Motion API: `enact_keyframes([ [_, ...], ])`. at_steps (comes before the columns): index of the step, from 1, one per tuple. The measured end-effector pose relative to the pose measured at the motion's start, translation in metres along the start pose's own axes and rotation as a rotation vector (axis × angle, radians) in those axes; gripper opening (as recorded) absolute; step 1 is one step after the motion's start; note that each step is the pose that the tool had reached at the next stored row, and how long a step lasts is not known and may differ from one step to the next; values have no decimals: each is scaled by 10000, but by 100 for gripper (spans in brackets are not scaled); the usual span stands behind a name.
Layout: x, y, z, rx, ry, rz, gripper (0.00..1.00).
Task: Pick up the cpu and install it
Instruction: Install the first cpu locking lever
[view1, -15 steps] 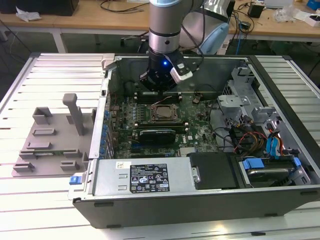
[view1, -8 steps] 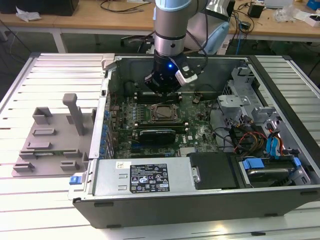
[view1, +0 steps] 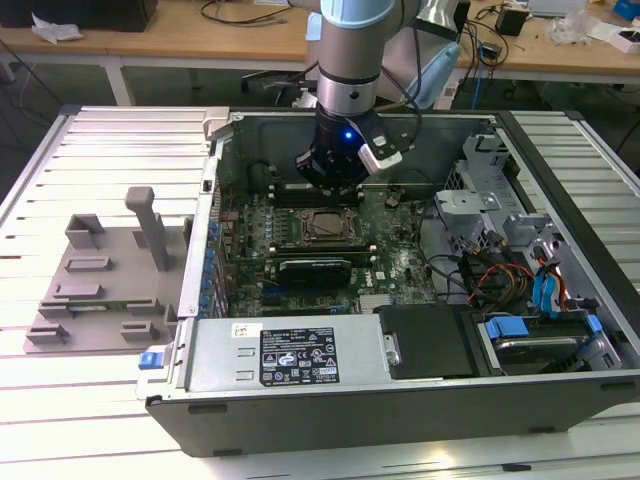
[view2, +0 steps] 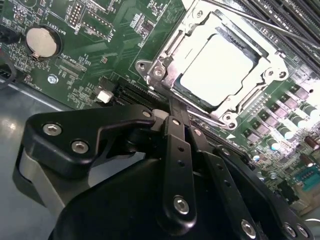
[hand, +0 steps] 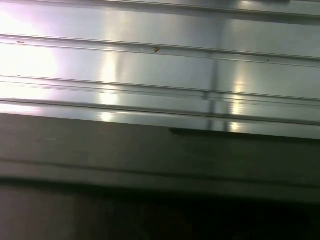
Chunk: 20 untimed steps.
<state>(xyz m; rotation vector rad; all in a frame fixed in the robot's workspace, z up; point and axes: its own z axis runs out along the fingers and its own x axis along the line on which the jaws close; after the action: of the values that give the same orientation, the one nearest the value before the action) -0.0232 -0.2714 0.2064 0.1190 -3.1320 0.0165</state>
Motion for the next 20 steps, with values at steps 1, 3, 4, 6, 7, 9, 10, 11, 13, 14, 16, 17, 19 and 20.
enact_keyframes([
  [1, -3, -5, 3, 0, 0, 0, 11],
  [3, -2, -46, 7, -1, 0, 0, 11],
  [4, -2, -57, 8, -1, -1, -1, 11],
  [6, -8, -65, 16, -1, -1, 0, 11],
  [7, -13, -66, 20, 2, 3, 0, 11],
  [9, -31, -69, 30, 9, 8, 1, 11],
  [10, -37, -69, 33, 8, 6, 0, 11],
  [11, -42, -69, 34, 8, 5, 1, 11],
  [13, -50, -69, 36, 3, 0, 1, 11],
  [14, -50, -68, 36, 3, 1, 2, 11],
  [16, -55, -69, 37, 9, 2, -1, 11],
  [17, -55, -69, 38, 9, 1, 0, 11],
  [19, -56, -68, 40, 6, 1, 1, 11],
  [20, -57, -67, 40, 5, 1, 0, 11],
])
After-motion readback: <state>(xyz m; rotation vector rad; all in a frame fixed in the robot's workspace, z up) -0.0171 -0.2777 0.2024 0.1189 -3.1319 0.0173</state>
